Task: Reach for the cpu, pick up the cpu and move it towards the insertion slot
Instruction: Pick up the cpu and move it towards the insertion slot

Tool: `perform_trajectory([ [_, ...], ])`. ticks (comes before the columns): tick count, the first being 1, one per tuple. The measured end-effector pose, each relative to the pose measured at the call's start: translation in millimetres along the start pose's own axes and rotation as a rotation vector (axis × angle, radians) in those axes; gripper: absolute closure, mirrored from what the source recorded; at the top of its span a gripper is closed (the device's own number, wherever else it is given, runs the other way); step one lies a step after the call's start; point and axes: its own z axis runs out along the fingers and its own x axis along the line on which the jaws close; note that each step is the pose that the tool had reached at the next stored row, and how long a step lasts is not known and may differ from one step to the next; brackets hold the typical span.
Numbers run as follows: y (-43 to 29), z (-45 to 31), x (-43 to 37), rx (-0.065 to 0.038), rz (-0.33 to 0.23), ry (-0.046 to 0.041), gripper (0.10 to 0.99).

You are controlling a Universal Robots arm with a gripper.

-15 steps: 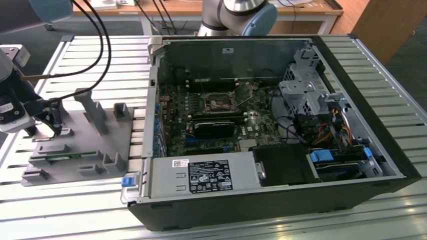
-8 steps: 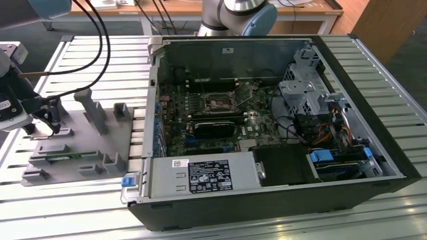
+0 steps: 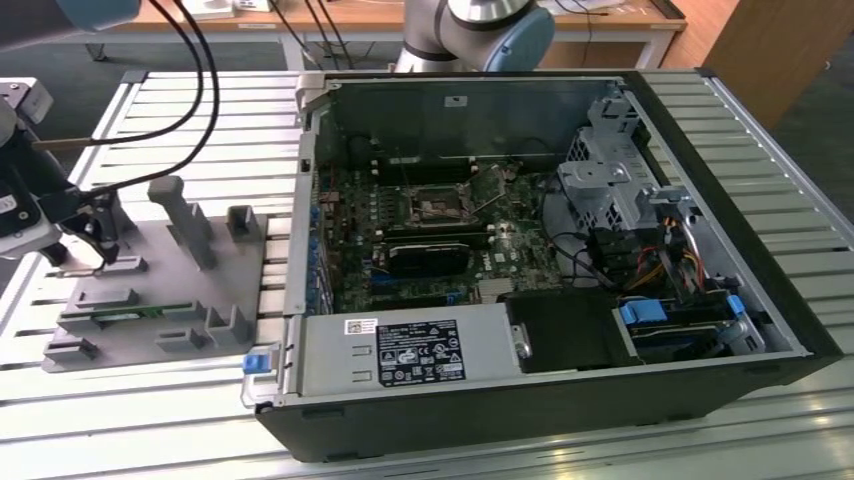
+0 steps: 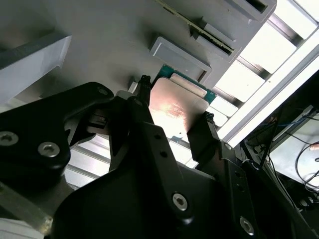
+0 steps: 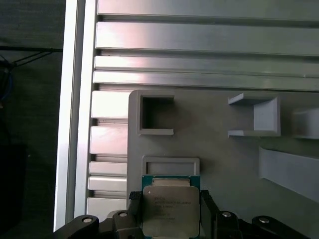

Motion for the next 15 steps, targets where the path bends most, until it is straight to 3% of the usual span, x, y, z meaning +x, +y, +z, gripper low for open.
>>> perform_trajectory([
  [15,1.0,-16.0,0.3,0.0,0.0,-0.0001,0.541],
])
